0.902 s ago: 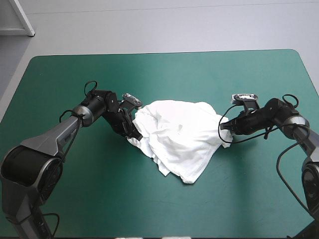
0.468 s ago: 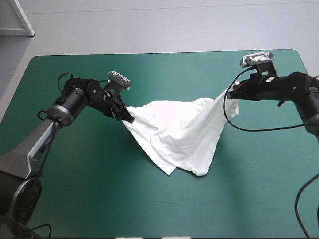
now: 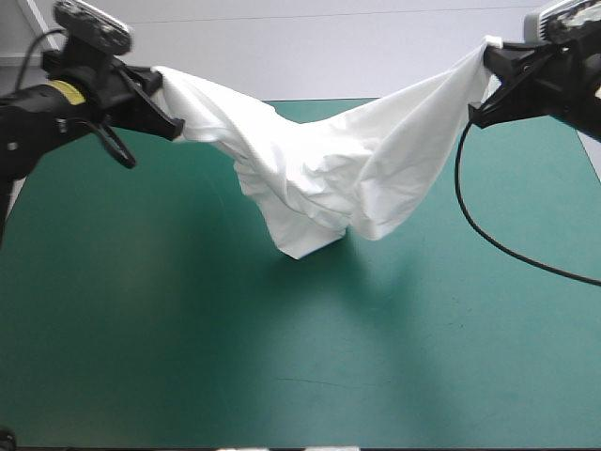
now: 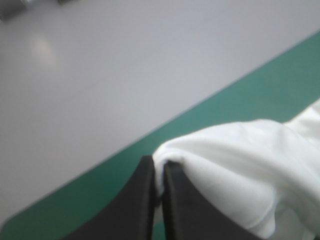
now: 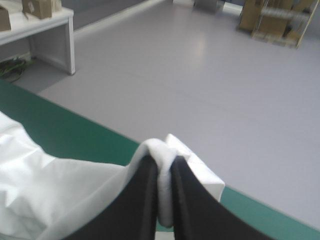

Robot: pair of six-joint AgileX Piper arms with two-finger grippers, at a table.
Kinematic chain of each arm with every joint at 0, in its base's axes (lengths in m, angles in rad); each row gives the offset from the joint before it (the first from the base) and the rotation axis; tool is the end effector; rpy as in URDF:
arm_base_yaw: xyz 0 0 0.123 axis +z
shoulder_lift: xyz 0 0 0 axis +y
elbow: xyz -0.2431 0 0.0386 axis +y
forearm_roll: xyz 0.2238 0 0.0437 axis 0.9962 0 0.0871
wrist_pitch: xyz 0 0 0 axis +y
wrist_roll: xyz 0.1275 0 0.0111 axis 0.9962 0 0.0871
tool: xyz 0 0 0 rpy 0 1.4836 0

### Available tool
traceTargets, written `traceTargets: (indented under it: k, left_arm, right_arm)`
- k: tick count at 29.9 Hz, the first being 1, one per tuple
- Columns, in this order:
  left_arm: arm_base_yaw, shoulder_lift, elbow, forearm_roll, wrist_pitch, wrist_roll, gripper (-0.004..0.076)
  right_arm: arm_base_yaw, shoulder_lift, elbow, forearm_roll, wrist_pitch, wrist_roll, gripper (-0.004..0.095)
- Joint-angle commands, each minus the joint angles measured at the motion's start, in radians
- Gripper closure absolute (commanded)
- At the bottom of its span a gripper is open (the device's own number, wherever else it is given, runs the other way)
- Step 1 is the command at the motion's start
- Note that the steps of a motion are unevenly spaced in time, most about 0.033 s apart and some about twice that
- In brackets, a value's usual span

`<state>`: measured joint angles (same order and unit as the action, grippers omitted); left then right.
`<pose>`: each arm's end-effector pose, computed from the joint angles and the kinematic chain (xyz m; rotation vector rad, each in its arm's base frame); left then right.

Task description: Fold the cloth

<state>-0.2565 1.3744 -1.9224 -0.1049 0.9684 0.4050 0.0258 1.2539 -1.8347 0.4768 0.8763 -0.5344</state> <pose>0.2673 -0.0815 0.4814 0.6190 1.7966 -0.0217 0.2412 0.0514 0.5075 -0.4669 1.6488 0.1693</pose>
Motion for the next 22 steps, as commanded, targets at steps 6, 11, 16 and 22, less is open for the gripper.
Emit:
traceTargets:
  k: [6,11,16,22]
  left_arm:
    - [0.002,-0.137,-0.334,0.056,0.009,0.022,0.0705]
    - [0.002,-0.196,-0.455,0.056,0.011,0.026,0.0705]
    - [0.002,-0.231,-0.489,0.049,0.028,0.026,0.0705]
    - [0.002,-0.197,-0.416,0.056,0.109,0.017,0.0705]
  right_arm:
    - [0.000,-0.162,-0.195,-0.005,-0.060,-0.015,0.0925]
    - [0.000,-0.240,-0.262,-0.005,-0.009,-0.015,0.0925]
    - [0.000,-0.298,-0.272,-0.005,0.062,0.015,0.0925]
    - [0.000,-0.293,-0.205,-0.005,0.149,0.050,0.0925]
